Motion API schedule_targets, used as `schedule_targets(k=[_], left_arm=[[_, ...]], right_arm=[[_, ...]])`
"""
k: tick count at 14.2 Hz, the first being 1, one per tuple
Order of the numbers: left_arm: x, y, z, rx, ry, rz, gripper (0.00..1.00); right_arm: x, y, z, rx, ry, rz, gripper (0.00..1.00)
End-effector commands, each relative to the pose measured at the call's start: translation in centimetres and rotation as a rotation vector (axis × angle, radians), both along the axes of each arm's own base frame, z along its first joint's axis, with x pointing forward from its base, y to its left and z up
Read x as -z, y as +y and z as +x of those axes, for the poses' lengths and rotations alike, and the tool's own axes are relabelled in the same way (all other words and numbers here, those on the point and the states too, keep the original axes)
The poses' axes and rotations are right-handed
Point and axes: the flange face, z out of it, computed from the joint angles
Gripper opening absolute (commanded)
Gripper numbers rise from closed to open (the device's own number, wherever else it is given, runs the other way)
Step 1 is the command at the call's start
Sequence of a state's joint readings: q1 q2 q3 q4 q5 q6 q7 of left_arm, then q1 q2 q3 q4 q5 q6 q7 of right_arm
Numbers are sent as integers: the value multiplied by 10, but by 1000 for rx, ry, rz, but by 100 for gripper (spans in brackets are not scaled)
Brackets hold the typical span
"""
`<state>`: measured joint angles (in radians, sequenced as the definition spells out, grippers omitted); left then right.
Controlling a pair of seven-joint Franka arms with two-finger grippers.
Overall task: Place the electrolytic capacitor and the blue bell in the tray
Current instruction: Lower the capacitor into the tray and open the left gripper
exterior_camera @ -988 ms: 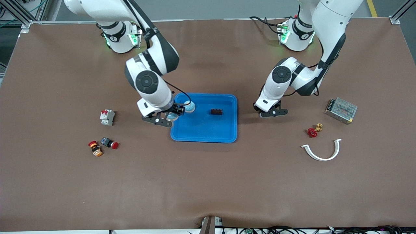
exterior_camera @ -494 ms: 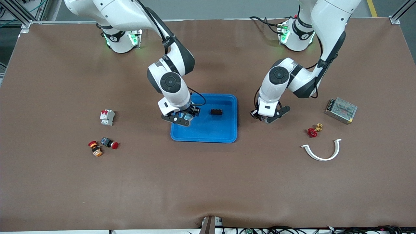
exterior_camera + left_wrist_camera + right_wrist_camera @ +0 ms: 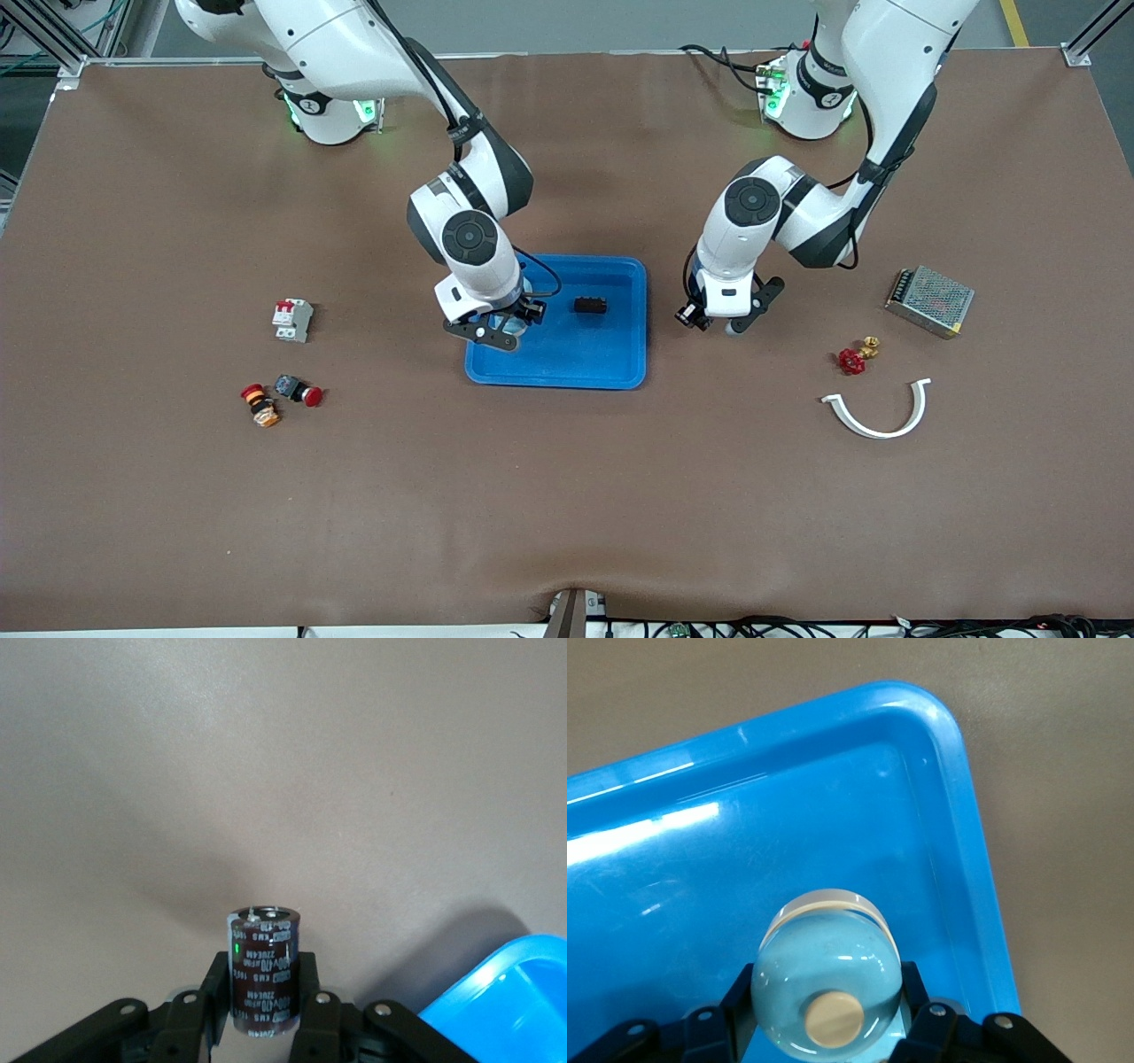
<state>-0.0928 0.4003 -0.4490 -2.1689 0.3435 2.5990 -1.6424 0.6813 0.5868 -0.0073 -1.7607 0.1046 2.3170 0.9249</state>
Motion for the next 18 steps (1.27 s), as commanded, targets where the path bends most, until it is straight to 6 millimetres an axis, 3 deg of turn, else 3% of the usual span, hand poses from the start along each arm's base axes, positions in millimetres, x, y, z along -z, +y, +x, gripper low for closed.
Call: schedule_targets(k=[1,7,13,18], left_arm=[[-7,-13,17,-146,9,-45,0],[-15,-39,45,-393,5,-122,0],[-18,-102,61,-570,58,-117,0],[-15,-143,61,-615,64,-116,0]], right_arm=[[13,3,6,23,-15,-1,38],[24,-6,12,41,-13,-7,38],[34,-7,12,44,-18,-6,38],[39,-7,11,43,-14,-10,40]])
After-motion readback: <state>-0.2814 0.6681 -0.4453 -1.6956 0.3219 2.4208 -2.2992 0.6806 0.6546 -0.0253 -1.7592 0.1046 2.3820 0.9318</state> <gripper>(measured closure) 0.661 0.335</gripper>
